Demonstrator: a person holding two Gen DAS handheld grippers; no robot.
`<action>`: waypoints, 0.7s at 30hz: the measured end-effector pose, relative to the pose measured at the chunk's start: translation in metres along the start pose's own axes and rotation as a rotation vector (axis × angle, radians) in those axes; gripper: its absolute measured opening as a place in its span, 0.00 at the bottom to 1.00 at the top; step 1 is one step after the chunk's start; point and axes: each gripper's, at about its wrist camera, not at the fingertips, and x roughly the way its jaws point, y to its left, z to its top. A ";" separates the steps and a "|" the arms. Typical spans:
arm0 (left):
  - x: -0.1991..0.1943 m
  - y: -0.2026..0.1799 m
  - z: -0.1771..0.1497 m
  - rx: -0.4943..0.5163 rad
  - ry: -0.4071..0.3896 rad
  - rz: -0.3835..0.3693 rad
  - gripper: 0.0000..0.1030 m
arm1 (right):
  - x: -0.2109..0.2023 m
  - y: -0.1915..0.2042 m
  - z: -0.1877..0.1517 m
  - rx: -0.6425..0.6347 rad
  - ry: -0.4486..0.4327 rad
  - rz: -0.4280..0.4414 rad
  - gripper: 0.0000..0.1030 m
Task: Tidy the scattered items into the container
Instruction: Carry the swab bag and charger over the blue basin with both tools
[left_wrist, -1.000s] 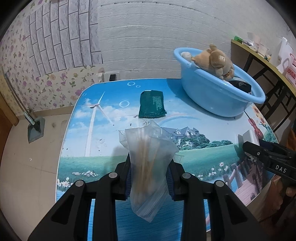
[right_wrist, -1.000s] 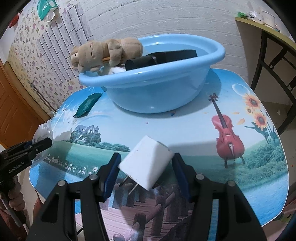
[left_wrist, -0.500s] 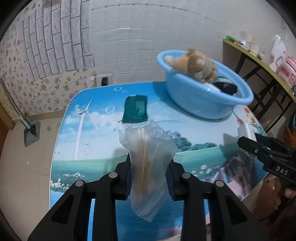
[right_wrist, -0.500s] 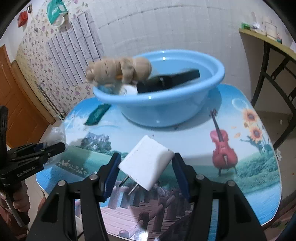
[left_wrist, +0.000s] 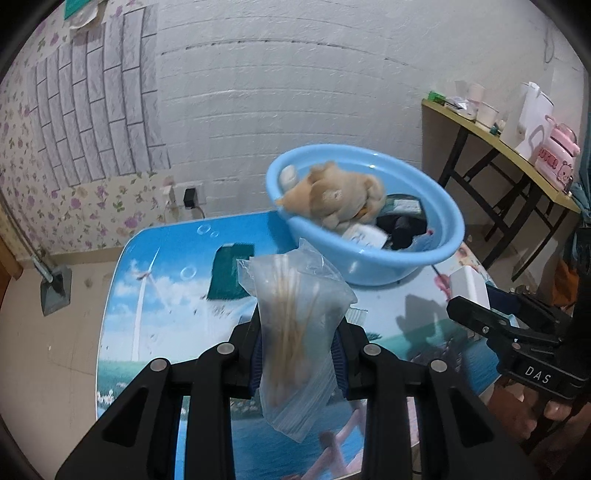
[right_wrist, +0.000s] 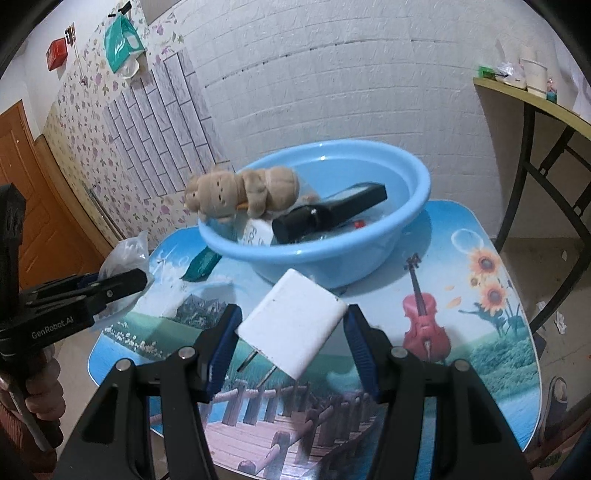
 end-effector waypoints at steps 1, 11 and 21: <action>0.000 -0.002 0.003 0.001 -0.005 0.000 0.28 | -0.001 -0.001 0.002 0.001 -0.006 0.002 0.55; -0.002 -0.019 0.037 0.018 -0.046 -0.022 0.28 | -0.012 -0.014 0.034 0.010 -0.091 0.015 0.55; 0.023 -0.046 0.075 0.073 -0.052 -0.025 0.28 | 0.010 -0.041 0.066 0.036 -0.126 0.004 0.55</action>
